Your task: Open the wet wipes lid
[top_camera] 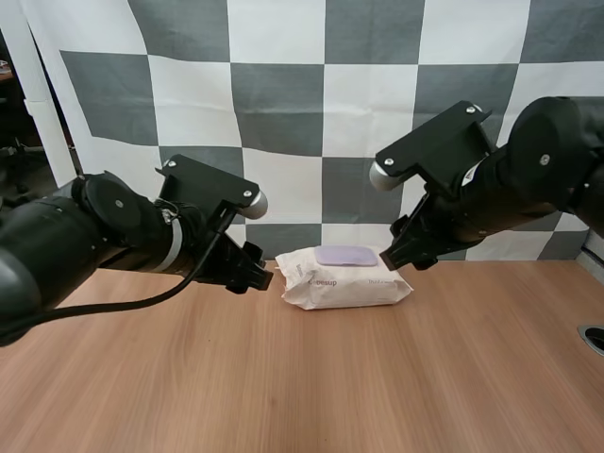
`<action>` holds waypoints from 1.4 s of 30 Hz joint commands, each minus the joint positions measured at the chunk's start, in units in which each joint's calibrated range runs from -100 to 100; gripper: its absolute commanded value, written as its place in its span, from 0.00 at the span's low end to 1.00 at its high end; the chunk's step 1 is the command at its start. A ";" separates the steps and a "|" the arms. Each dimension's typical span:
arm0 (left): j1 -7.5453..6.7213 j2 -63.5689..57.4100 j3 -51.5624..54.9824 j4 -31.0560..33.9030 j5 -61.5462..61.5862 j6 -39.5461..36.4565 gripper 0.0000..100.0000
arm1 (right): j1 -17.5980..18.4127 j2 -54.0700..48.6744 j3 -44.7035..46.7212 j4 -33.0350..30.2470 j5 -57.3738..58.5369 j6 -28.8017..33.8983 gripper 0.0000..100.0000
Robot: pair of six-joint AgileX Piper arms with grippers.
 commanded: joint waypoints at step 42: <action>-7.16 40.86 -2.18 -48.77 -20.77 62.76 1.00 | -0.02 0.78 0.02 -2.41 -2.22 -11.30 1.00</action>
